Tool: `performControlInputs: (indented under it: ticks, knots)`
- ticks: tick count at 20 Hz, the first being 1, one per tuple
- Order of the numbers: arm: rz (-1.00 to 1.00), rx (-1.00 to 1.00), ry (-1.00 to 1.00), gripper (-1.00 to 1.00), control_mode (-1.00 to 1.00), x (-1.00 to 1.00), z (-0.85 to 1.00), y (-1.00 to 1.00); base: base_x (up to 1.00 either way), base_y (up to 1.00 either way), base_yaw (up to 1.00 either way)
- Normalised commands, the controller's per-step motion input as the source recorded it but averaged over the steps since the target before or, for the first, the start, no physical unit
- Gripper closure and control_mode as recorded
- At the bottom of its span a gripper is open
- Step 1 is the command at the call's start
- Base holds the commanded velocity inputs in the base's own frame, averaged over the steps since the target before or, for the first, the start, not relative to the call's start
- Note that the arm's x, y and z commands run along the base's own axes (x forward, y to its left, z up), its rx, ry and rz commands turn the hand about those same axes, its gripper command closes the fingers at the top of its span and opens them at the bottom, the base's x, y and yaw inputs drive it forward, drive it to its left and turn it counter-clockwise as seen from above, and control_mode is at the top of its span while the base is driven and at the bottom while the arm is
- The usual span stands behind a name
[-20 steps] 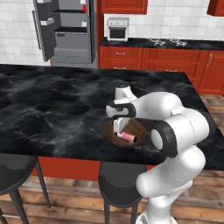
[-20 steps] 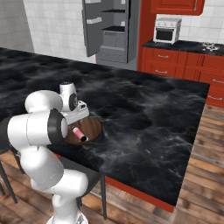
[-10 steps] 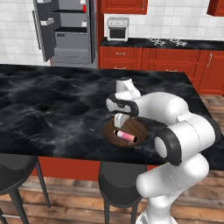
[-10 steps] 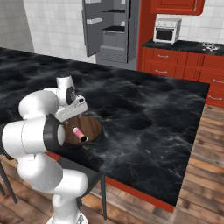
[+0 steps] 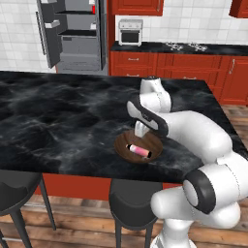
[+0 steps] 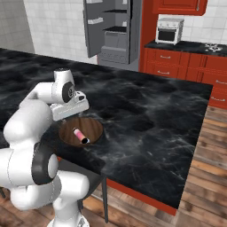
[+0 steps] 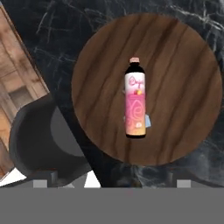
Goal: Open the fridge, grab two sodas, and place both sodas inside the bowl with ice on the dining counter.
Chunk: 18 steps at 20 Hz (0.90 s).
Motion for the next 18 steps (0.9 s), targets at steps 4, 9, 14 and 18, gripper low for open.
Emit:
performControlInputs:
  ticks: [4, 9, 14, 18]
  knots:
    - [-0.17, 0.03, -0.03, -1.0, -1.0, -0.8, 0.3, -0.22, 0.0, 0.0, 0.0]
    - [-0.14, 0.02, -0.04, -1.0, -1.0, -0.88, 0.32, -0.03, 0.0, 0.0, 0.0]
    - [-0.11, 0.02, -0.06, -1.0, -1.0, -0.93, 0.39, -0.02, 0.0, 0.0, 0.0]
    - [-0.1, 0.03, -0.07, -1.0, -1.0, -0.94, 0.4, -0.03, 0.0, 0.0, 0.0]
